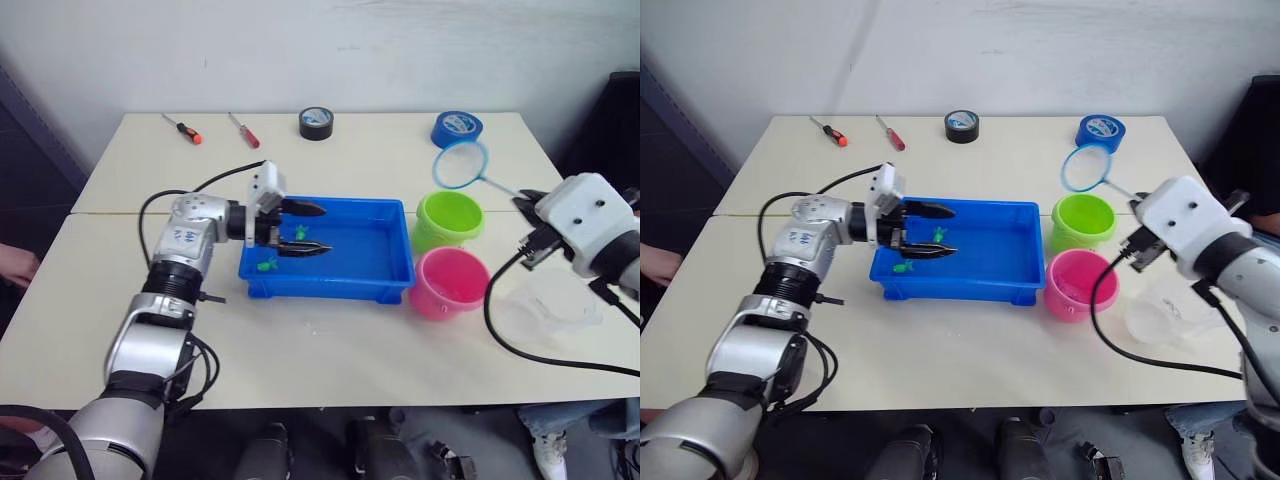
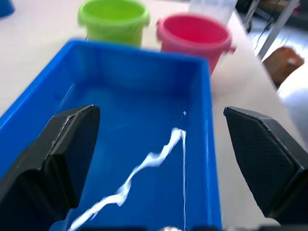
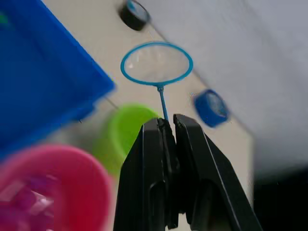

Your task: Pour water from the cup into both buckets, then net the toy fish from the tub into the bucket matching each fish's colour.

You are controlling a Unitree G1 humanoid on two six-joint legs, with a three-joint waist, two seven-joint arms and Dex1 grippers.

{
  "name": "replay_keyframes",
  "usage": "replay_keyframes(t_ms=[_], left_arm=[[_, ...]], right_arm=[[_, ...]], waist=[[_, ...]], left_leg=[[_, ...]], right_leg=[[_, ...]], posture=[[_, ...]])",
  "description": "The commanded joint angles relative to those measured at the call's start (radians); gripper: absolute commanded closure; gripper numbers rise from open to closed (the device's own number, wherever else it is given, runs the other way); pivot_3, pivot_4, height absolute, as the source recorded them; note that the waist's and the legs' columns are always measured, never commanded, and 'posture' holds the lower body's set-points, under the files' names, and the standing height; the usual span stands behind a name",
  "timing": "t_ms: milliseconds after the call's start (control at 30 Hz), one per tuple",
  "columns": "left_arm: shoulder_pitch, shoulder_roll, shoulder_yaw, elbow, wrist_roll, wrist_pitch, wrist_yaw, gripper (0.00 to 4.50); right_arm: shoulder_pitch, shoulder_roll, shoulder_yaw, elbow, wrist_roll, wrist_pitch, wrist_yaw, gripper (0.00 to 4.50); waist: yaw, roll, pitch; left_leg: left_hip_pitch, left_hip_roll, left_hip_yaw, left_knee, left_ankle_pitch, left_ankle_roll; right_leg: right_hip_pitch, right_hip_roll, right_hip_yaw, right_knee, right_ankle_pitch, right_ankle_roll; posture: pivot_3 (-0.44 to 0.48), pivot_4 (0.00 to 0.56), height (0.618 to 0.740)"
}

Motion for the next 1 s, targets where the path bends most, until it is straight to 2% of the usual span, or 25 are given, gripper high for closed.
replay_keyframes(t_ms=[33, 200, 400, 633, 1000], left_arm=[[-0.006, 0.059, -0.004, 0.013, 0.036, -0.05, -0.029, 0.03], [0.038, 0.136, 0.025, -0.015, 0.041, -0.048, -0.008, 0.03], [0.192, 0.211, 0.067, -0.248, 0.0, 0.057, 0.015, 0.03], [0.296, 0.269, 0.11, -0.414, -0.022, 0.147, 0.073, 0.03], [0.324, 0.298, 0.139, -0.489, -0.049, 0.215, 0.129, 0.03]], right_arm=[[-0.035, 0.007, 0.052, -0.085, 0.122, 0.197, 0.004, 4.5], [-0.071, 0.017, 0.216, -0.036, 0.128, 0.218, -0.056, 4.5], [-0.152, 0.068, 0.36, 0.163, 0.103, 0.12, -0.085, 4.5], [-0.261, 0.155, 0.48, 0.385, 0.069, 0.014, -0.092, 4.5], [-0.454, 0.352, 0.588, 0.773, -0.018, -0.138, -0.101, 4.5]], waist=[[0.006, 0.0, 0.0], [0.004, 0.0, 0.0], [-0.005, 0.0, 0.0], [-0.01, 0.0, 0.0], [-0.025, 0.0, 0.0]], left_leg=[[-0.001, 0.0, -0.001, 0.0, 0.0, 0.001], [-0.003, -0.003, -0.001, 0.0, -0.001, 0.002], [-0.003, -0.003, -0.001, 0.0, -0.001, 0.003], [-0.003, -0.002, -0.001, 0.0, -0.002, 0.003], [-0.004, -0.002, 0.0, -0.001, 0.0, 0.001]], right_leg=[[0.0, -0.001, -0.001, 0.0, 0.0, 0.0], [0.0, -0.004, -0.002, -0.001, 0.0, 0.0], [0.0, -0.004, -0.001, -0.001, 0.0, 0.0], [-0.002, -0.004, -0.002, 0.0, 0.0, 0.0], [-0.005, -0.004, -0.002, 0.004, 0.0, 0.0]], posture=[[0.0, 0.15, 0.736], [0.0, 0.15, 0.736], [0.0, 0.15, 0.736], [0.0, 0.15, 0.736], [0.0, 0.15, 0.736]])
